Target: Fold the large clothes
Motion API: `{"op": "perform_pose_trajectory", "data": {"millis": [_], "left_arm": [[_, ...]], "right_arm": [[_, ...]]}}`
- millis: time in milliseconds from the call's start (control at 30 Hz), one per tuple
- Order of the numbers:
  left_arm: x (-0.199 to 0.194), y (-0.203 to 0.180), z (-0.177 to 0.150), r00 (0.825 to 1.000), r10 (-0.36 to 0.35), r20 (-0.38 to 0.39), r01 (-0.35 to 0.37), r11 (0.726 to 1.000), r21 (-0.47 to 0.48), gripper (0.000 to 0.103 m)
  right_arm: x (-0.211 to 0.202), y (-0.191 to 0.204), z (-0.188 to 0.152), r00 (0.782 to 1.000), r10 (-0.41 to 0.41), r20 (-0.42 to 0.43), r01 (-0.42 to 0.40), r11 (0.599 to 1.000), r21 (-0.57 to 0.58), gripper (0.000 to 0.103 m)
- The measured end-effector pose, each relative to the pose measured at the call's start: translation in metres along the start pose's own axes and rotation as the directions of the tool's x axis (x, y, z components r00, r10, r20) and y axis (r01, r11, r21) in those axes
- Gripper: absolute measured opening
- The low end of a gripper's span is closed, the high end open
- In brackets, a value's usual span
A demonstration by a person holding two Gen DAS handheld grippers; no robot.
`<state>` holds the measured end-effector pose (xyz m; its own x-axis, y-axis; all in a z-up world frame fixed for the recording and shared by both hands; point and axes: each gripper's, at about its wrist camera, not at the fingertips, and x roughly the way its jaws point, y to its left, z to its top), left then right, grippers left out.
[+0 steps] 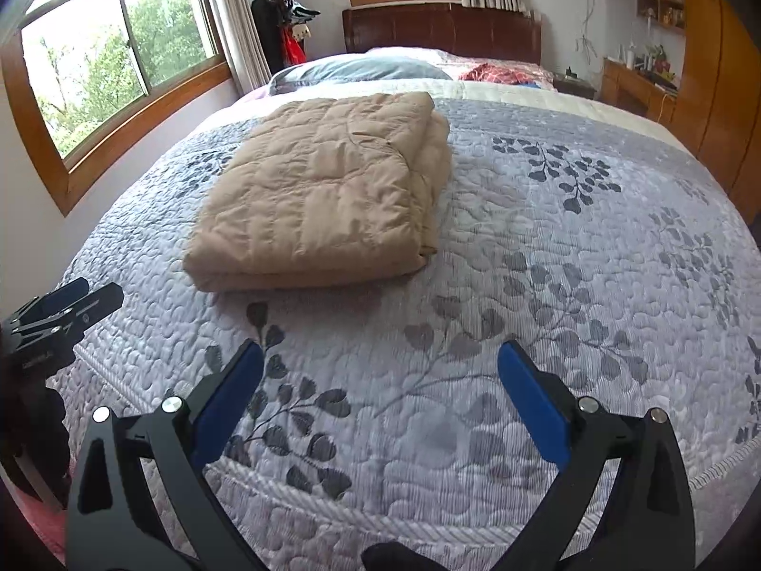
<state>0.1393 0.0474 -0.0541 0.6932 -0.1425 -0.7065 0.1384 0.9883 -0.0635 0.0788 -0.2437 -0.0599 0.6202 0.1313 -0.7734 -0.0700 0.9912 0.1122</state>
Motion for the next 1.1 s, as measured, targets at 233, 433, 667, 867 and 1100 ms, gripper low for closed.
{"op": "perform_pose_trajectory", "data": {"millis": [233,433,667,867,1100], "left_arm": [[-0.025,-0.004,-0.006,0.999,0.016,0.034,-0.017,1.000,0.019,0.099],[-0.039,-0.009,-0.009,0.998,0.023,0.056,-0.025,0.999,0.033,0.099],[-0.043,-0.010,-0.012,0.998,0.024,0.058,-0.027,0.999,0.037,0.099],[-0.042,-0.011,-0.013,0.998,0.026,0.054,-0.028,0.999,0.038,0.099],[-0.040,-0.011,-0.014,0.999,0.027,0.047,-0.030,0.998,0.049,0.099]], "right_arm": [[-0.016,0.008,-0.004,1.000,0.009,0.017,-0.008,1.000,-0.009,0.098],[-0.024,0.010,-0.008,1.000,0.009,0.022,-0.008,1.000,-0.005,0.098],[-0.028,0.010,-0.011,1.000,0.003,0.025,-0.003,1.000,-0.009,0.098],[-0.028,0.012,-0.012,1.000,-0.002,0.020,0.003,1.000,-0.015,0.098],[-0.027,0.011,-0.012,1.000,-0.001,0.018,0.002,1.000,-0.013,0.098]]}}
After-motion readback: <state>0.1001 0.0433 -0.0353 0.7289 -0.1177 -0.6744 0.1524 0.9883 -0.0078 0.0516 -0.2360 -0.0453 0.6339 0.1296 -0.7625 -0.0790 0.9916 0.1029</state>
